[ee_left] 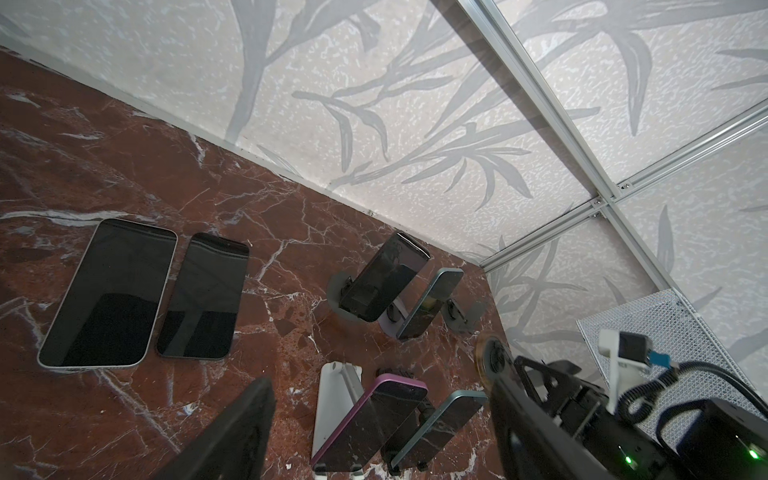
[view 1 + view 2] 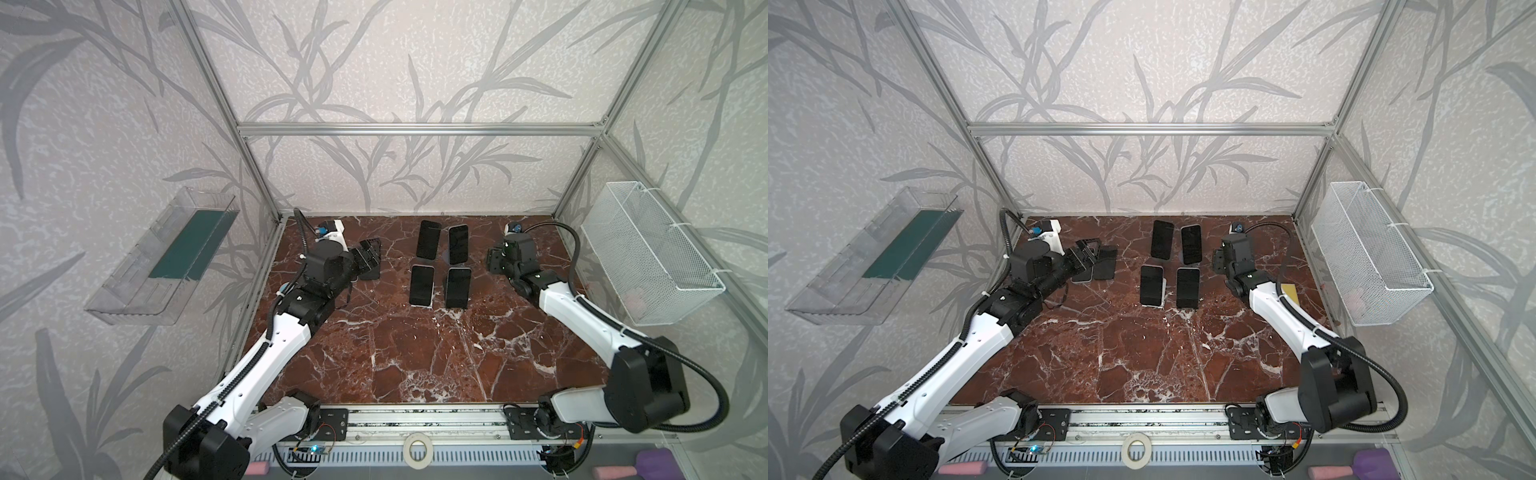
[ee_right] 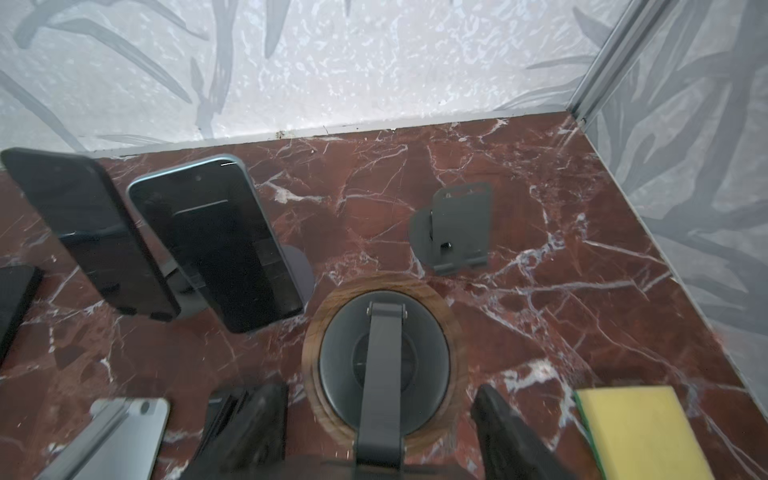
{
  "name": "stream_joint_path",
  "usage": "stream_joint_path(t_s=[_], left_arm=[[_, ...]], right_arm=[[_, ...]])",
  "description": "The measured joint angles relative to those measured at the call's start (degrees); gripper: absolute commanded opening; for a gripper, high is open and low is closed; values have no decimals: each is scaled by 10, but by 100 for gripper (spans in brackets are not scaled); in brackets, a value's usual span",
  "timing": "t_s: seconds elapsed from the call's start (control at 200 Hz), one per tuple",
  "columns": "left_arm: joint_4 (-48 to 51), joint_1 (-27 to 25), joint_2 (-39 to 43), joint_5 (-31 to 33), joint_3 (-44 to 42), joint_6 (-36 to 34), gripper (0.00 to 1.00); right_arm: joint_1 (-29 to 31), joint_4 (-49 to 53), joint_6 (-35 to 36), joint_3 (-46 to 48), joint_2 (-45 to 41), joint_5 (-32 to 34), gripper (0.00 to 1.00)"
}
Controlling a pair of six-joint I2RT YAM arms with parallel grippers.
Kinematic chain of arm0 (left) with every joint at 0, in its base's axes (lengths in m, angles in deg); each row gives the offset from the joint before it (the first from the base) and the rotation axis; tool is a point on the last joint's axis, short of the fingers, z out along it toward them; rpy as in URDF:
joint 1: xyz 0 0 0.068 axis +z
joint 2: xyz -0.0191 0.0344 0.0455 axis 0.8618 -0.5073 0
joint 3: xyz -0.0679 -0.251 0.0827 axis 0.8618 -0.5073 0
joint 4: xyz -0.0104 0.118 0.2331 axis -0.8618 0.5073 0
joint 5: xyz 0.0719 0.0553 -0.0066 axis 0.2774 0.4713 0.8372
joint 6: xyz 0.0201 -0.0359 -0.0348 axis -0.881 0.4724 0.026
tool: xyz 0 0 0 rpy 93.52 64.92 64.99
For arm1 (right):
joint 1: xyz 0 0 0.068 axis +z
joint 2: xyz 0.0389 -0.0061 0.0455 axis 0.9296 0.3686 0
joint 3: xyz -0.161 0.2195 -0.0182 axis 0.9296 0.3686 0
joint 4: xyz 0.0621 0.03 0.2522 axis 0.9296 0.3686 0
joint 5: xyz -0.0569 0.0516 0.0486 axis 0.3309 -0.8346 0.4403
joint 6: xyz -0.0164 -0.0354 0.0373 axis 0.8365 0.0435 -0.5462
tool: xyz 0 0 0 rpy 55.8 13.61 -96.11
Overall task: Remove the phone from the phone stand
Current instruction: 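Carry the round stand with the right gripper toward the far corner, then lower the round stand onto the table beside the grey stands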
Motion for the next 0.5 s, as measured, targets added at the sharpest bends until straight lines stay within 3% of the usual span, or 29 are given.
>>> stream_joint_path(t_s=[0.25,0.5], left_arm=[[-1,0,-4,-3,0,0,82],[-1,0,-8,-4,0,-1,82]], right_arm=[[-42,-3,38,-150,170,-60,60],[-56,11,44,-252,273,-78,61]])
